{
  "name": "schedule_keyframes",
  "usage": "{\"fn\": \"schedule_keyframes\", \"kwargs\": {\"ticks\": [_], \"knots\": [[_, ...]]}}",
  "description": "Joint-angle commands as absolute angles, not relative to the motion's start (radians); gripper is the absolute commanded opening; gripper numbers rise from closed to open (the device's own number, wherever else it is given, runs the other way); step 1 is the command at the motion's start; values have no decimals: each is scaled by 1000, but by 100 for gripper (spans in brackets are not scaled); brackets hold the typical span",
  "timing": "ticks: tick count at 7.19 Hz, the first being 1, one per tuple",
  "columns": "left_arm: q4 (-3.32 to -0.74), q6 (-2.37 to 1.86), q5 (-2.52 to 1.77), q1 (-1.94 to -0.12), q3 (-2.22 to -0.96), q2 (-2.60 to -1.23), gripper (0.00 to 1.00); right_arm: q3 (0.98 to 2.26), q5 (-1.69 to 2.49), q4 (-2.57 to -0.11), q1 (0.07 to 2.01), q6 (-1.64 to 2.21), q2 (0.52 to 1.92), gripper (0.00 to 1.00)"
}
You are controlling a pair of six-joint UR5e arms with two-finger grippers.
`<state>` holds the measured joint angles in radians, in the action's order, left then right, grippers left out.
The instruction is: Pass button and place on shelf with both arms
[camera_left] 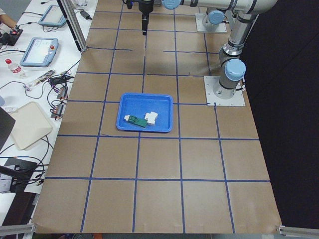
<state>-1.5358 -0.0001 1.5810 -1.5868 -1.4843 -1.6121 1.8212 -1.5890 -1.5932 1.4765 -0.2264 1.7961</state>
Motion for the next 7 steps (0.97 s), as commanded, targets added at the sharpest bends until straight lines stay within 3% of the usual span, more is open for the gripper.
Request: {"fn": "schedule_keyframes", "kwargs": {"ticks": [1,4,7], "knots": [[-1531,2,1583,-1585,-1483,-1612,100,1789,-1559,-1539,1502,-178,1804,100],[-1532,-2,1583,-1585,-1483,-1612,100,1648,-1540,-1478,1503,-143,1723,100],[-1532,-2,1583,-1585,-1485,-1612,100,1696,-1555,-1491,1585,-26,1718,100]]}}
